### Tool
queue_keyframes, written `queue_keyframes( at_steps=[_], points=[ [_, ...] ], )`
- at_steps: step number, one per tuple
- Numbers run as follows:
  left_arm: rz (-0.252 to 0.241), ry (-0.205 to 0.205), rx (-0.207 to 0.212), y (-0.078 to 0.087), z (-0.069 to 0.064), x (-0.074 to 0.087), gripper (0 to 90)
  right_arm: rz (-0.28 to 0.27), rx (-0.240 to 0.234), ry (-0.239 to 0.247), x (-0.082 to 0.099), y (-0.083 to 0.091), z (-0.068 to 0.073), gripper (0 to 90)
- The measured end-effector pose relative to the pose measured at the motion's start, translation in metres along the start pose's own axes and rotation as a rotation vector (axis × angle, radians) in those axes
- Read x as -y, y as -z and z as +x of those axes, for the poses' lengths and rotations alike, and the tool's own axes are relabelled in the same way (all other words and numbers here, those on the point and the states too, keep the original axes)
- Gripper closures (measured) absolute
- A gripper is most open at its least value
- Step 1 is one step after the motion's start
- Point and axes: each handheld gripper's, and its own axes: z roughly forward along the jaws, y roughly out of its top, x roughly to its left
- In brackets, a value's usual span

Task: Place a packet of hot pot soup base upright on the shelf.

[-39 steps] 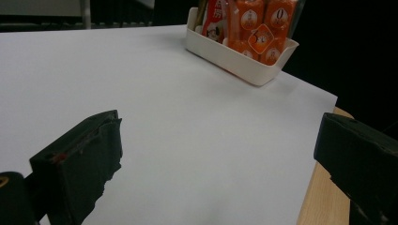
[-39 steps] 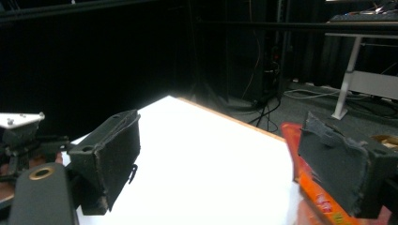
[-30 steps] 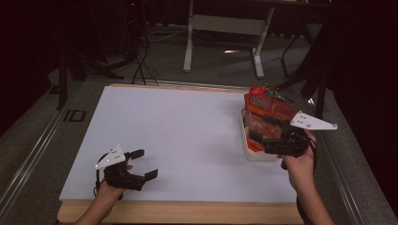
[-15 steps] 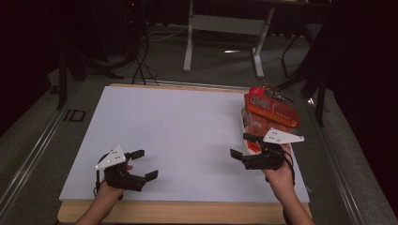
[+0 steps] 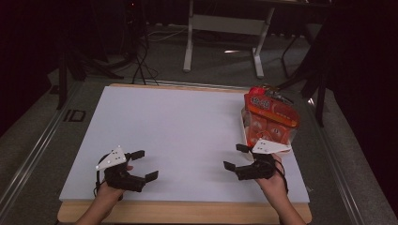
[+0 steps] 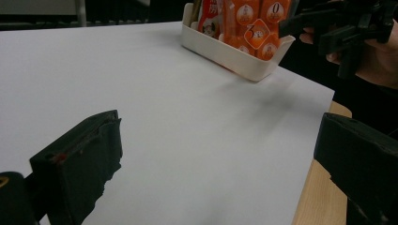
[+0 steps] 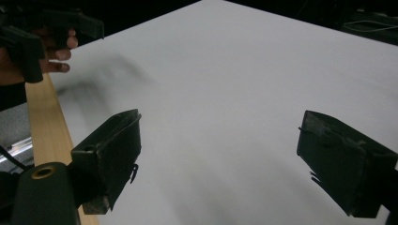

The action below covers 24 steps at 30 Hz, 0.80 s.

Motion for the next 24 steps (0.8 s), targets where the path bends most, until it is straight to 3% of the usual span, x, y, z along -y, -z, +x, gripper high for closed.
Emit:
queue_keyframes(
  at_steps=[13,19,24],
  points=[
    [0.019,-0.001,0.020,-0.003,0.000,0.003,1.5,0.056,-0.011,0.052,0.011,-0.013,0.005,13.6],
    [0.033,-0.022,0.027,-0.006,-0.002,0.006,1.5,0.076,0.011,0.082,0.017,-0.015,0.004,13.7],
    [0.039,-0.020,0.029,-0.008,-0.002,0.007,1.5,0.081,0.014,0.078,0.020,-0.017,0.000,13.7]
  ],
)
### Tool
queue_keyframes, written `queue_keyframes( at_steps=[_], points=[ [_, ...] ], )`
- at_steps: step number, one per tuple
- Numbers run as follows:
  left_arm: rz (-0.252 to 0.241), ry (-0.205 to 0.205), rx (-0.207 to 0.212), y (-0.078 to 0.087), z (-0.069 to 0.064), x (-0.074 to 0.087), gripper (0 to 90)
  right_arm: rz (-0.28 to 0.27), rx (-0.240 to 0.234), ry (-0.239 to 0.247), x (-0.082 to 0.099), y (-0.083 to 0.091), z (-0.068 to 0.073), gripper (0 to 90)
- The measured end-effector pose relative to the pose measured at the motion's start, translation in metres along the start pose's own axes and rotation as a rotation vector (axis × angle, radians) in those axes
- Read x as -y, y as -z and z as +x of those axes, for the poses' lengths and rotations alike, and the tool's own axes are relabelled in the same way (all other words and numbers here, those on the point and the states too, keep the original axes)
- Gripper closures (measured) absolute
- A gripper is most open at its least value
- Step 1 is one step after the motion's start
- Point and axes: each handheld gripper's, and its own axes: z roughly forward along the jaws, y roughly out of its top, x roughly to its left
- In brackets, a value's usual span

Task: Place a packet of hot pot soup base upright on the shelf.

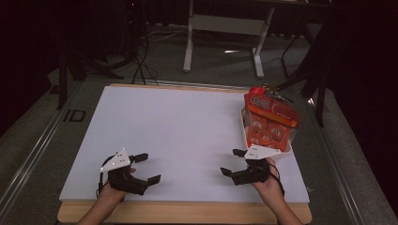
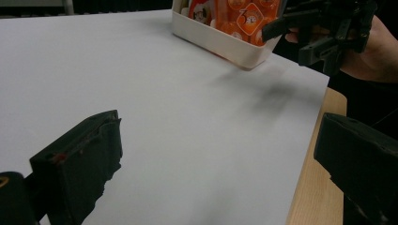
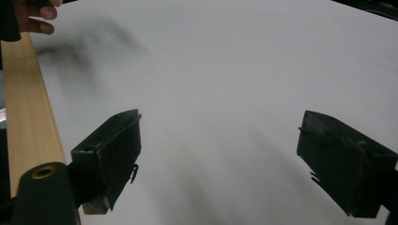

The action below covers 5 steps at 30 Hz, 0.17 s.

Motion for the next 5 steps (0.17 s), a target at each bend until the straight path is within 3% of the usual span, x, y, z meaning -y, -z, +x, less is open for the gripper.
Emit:
queue_keyframes(
  at_steps=[5],
  points=[
    [0.010,-0.011,0.003,-0.0020,-0.0014,0.0010,1.5,0.003,0.004,0.004,0.0006,-0.0007,-0.0002,13.7]
  ],
)
